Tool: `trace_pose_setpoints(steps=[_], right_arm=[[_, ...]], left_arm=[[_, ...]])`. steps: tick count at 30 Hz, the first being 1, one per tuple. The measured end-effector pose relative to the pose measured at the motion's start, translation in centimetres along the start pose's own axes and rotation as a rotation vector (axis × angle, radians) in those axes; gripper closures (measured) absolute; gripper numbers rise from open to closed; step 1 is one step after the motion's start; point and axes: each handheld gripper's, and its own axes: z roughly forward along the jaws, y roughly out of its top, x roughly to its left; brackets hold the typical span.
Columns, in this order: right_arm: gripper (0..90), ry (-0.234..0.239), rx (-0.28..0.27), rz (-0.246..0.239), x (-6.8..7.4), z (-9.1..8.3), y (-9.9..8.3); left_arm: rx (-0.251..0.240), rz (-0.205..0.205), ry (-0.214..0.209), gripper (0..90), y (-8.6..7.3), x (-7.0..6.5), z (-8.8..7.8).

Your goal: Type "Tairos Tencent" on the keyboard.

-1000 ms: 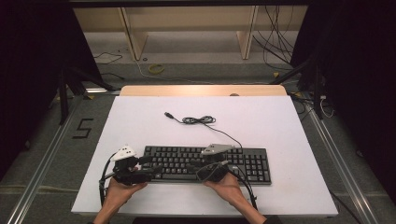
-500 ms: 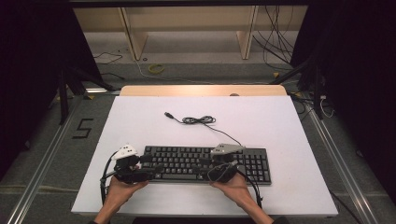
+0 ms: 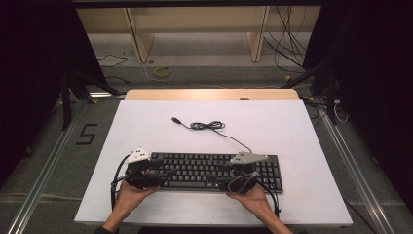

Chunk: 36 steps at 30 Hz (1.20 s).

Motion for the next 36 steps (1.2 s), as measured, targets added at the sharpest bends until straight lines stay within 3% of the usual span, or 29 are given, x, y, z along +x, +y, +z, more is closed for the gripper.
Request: trace_pose_setpoints(steps=[19,25,31,36], right_arm=[[38.4,-0.039,-0.049,-0.005,-0.7,-3.2,-1.2],[37.7,-0.047,-0.056,-0.002,-0.7,-3.7,-1.5],[37.3,-0.051,-0.058,-0.003,-0.6,-4.0,-1.9],[36.5,-0.055,-0.054,-0.004,-0.5,-4.2,-2.1]], left_arm=[[0.053,0.032,-0.013,39.3,1.5,-0.2,2.4],[0.071,0.055,-0.032,52.2,1.8,-0.4,3.4],[0.115,0.107,-0.013,71.5,2.1,-0.9,4.5],[0.14,0.108,0.004,83.6,2.0,-0.6,4.9]])
